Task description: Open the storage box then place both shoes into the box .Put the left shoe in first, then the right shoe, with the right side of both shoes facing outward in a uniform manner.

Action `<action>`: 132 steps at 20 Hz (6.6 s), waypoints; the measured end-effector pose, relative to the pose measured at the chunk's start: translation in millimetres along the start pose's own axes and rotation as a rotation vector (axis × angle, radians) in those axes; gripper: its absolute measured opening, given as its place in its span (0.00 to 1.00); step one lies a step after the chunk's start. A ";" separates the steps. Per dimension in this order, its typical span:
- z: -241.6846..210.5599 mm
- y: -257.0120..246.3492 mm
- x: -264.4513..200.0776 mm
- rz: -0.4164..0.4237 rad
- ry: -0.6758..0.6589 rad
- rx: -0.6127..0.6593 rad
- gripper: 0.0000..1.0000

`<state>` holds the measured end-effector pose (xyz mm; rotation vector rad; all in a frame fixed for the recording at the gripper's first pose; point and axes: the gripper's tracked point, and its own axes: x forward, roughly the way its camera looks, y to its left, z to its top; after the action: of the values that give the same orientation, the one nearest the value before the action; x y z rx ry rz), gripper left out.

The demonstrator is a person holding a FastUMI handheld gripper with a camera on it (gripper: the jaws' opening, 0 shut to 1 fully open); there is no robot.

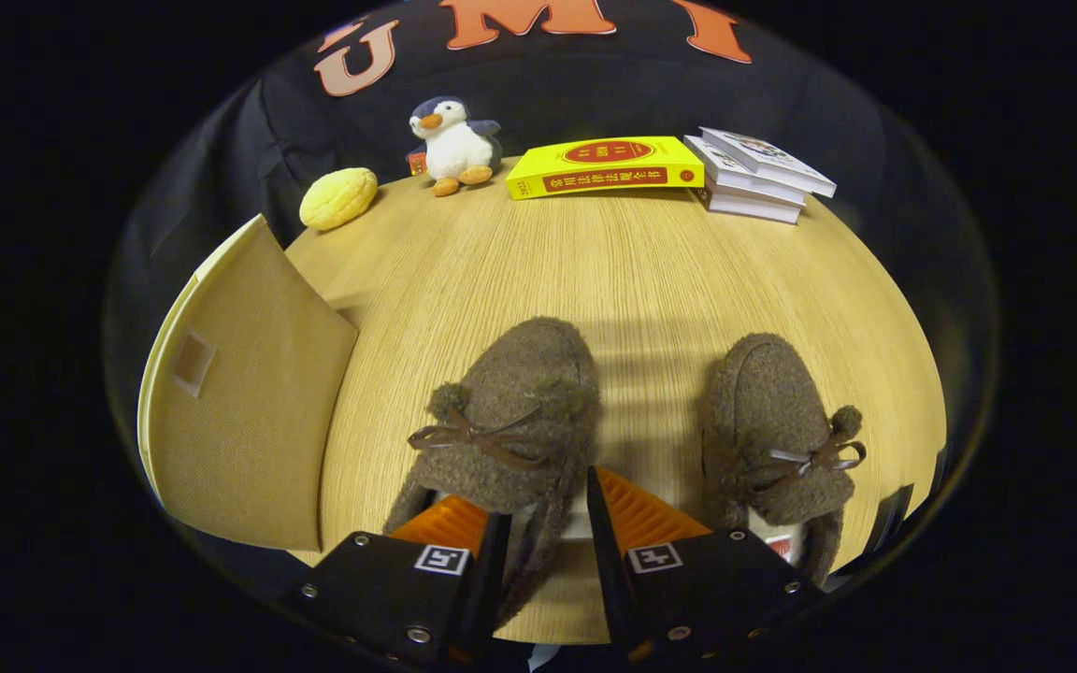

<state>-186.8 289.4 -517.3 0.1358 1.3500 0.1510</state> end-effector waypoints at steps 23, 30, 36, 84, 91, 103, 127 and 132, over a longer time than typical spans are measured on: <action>96.6 82.5 -121.5 0.097 0.002 0.110 0.04; 127.7 175.2 -144.5 0.199 -0.021 0.032 0.04; 119.6 249.2 -125.5 0.231 0.033 -0.057 0.03; 84.2 -32.5 -144.3 0.191 -0.094 0.018 0.97; 18.0 -125.5 -108.1 0.034 -0.044 -0.033 0.94; -5.9 -160.1 -17.5 -0.093 -0.061 -0.063 0.45; 154.5 146.1 -144.3 0.128 -0.205 -0.102 0.06; 144.7 217.6 -123.5 0.153 -0.145 -0.153 0.06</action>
<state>-78.2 478.7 -327.7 0.1181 1.1784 0.3658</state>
